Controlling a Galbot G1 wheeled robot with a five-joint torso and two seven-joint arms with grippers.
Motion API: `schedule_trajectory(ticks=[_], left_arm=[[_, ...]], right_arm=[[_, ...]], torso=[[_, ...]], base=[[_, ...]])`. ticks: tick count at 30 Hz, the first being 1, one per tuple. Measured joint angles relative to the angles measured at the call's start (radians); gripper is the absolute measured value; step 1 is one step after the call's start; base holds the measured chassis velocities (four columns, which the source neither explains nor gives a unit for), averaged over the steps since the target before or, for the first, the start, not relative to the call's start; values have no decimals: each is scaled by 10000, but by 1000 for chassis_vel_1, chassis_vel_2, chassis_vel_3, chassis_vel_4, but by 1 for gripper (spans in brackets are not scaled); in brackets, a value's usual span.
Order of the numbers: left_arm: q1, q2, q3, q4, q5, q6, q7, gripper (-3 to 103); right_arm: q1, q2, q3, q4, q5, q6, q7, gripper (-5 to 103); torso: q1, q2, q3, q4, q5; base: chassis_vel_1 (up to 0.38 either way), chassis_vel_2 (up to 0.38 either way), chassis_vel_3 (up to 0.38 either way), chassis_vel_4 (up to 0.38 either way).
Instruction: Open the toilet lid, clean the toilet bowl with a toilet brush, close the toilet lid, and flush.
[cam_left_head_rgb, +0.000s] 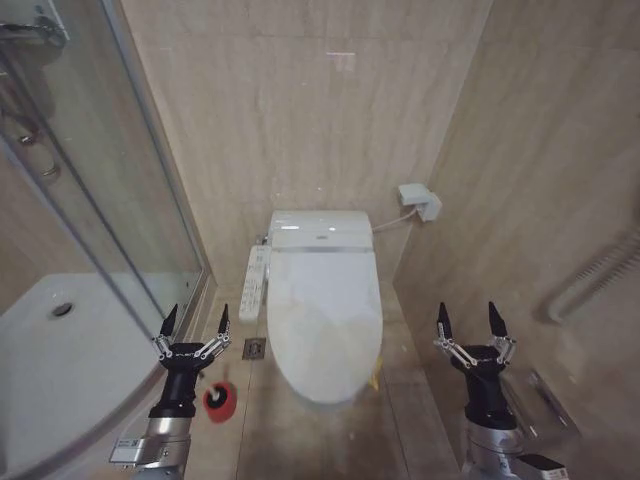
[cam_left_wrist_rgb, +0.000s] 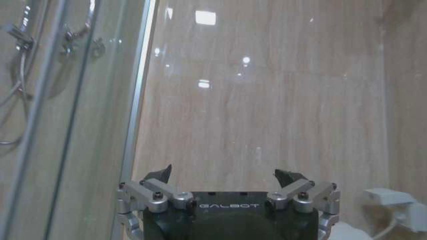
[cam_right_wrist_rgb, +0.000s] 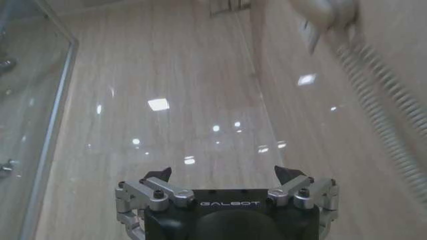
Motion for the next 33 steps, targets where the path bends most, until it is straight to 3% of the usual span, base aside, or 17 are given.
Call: schedule_trajectory(ticks=[15,33], left_arm=[[-44,-5,47,43,10,-4,60,100],[-178,56,168,134,20,-108,104,100]], right_arm=[[-2,8,-27,-47,14,36,-1,100],[-280,16,156,102,31,119,-24,100]], torso=[[-9,5,-4,-4,1],[-2,-1,-1,-3,2]], base=[[319,-327,-329,313],[-16,17,19,-3]])
